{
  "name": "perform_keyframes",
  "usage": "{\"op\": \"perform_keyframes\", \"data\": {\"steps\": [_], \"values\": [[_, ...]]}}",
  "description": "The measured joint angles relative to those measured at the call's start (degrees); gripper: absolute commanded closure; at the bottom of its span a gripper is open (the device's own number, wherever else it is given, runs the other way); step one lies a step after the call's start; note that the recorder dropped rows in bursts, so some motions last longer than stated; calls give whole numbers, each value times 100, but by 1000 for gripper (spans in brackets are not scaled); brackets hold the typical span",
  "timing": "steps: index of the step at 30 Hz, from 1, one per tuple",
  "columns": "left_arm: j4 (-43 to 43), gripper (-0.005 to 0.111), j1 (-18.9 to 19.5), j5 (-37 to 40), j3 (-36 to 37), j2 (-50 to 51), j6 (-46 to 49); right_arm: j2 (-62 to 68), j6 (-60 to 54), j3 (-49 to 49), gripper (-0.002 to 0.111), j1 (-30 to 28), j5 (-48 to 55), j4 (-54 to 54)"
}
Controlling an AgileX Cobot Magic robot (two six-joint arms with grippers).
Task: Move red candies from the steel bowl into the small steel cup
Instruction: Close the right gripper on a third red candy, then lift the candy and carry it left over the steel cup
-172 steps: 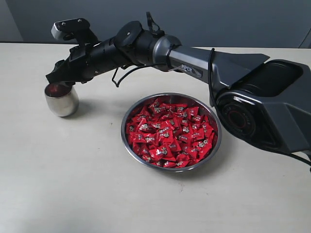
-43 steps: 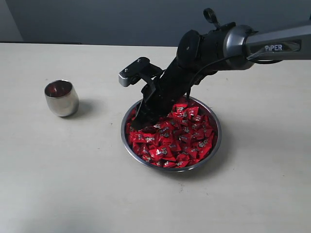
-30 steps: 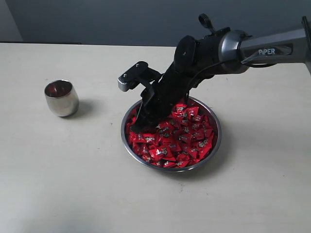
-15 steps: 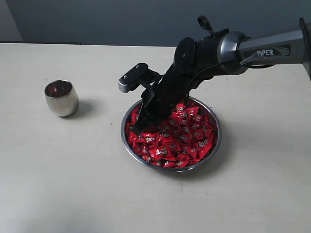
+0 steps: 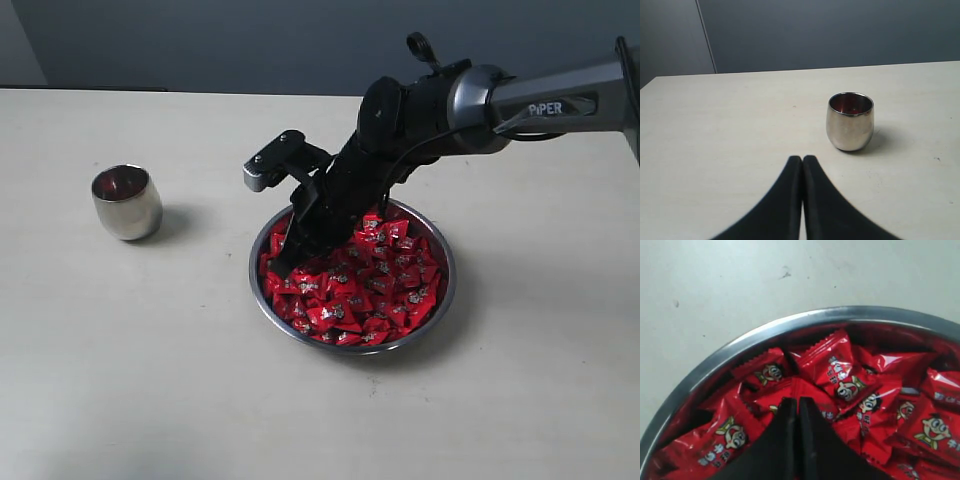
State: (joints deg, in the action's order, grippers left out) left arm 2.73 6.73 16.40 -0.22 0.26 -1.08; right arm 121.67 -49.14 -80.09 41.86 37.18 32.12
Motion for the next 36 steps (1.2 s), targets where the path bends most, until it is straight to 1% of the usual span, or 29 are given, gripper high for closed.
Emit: {"op": "perform_keyframes", "data": {"steps": [14, 20, 24, 28, 33, 36], "values": [[0, 106, 0, 0, 0, 0, 0, -529, 150, 0, 109, 0, -158, -110], [0, 106, 0, 0, 0, 0, 0, -649, 1518, 0, 109, 0, -446, -1240], [0, 106, 0, 0, 0, 0, 0, -651, 2221, 0, 109, -93, -681, -1554], [0, 106, 0, 0, 0, 0, 0, -651, 2478, 0, 109, -125, -1075, -1415], [0, 106, 0, 0, 0, 0, 0, -651, 2512, 0, 109, -91, -1687, -1107], [0, 106, 0, 0, 0, 0, 0, -485, 2512, -288, 109, -66, -1783, -1045]]}}
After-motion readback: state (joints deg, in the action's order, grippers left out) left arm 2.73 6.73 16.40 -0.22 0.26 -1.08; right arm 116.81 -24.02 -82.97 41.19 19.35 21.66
